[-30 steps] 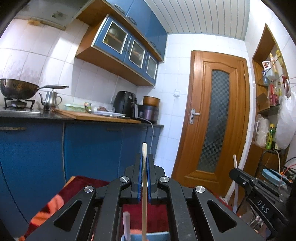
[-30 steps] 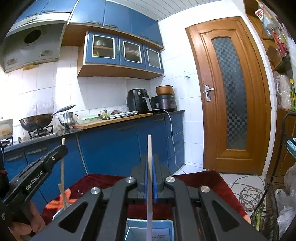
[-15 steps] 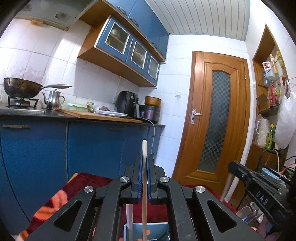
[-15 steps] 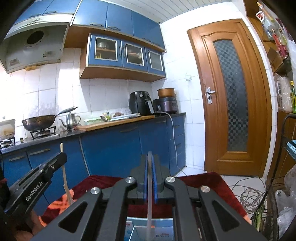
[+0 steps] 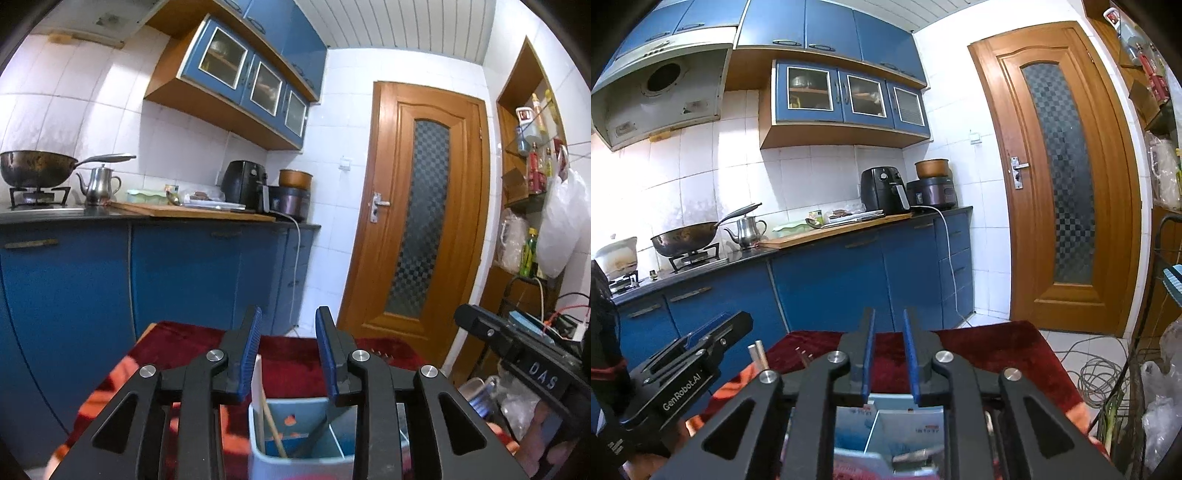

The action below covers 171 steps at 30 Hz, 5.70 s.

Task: Organize utensils
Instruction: 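Return both tools to the table and close the left tool on a beige plastic fork, then lift the plastic fork with the left tool while the right tool grasps the last chopstick, then carry the plastic fork and chopstick over the caddy and open both tools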

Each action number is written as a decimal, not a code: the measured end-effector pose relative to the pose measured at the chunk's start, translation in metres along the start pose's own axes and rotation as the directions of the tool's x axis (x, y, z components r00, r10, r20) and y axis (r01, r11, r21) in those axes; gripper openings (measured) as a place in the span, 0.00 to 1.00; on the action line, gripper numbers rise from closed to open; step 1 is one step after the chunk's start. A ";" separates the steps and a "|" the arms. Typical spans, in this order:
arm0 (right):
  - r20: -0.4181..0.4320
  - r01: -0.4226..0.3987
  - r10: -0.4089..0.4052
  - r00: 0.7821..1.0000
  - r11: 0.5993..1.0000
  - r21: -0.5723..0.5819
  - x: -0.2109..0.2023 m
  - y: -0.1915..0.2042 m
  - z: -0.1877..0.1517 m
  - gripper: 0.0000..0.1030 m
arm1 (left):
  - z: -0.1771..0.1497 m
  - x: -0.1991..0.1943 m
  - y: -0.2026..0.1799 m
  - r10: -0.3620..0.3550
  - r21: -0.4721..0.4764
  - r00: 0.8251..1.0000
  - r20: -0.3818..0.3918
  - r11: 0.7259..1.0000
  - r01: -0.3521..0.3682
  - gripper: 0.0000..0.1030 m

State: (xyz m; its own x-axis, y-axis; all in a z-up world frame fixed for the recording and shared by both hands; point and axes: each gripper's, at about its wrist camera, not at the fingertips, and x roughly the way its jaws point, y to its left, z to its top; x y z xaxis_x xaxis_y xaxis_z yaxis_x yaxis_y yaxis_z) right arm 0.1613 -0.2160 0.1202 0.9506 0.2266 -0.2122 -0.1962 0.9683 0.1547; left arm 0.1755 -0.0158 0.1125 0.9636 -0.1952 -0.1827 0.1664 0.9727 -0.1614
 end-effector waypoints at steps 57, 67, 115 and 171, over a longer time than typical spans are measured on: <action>-0.429 0.049 0.020 0.903 0.988 0.150 -0.128 -0.056 -0.136 0.48 | -0.127 -0.069 -0.067 -0.081 -0.006 0.758 -0.648 0.995 0.101 0.34; -0.430 0.041 0.030 0.902 0.987 0.157 -0.129 -0.058 -0.137 0.48 | -0.140 -0.063 -0.073 -0.105 -0.025 0.703 -0.703 0.992 0.123 0.35; -0.740 -0.132 0.112 0.663 0.991 0.032 -0.032 0.024 -0.129 0.38 | -0.077 -0.088 0.022 -0.121 -0.122 0.888 -0.444 0.990 0.074 0.06; -0.124 -0.056 0.072 0.990 0.990 0.128 -0.014 -0.017 -0.007 0.06 | -0.022 0.010 0.006 -0.026 -0.026 0.997 -0.068 0.999 0.025 0.06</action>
State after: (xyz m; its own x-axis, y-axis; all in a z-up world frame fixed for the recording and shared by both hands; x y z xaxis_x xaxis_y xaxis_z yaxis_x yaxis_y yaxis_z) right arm 0.1498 -0.2350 0.1142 0.8966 0.3073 -0.3189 -0.2169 0.9325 0.2887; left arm 0.1817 -0.0145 0.0887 0.9424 -0.2287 -0.2439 0.1845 0.9641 -0.1911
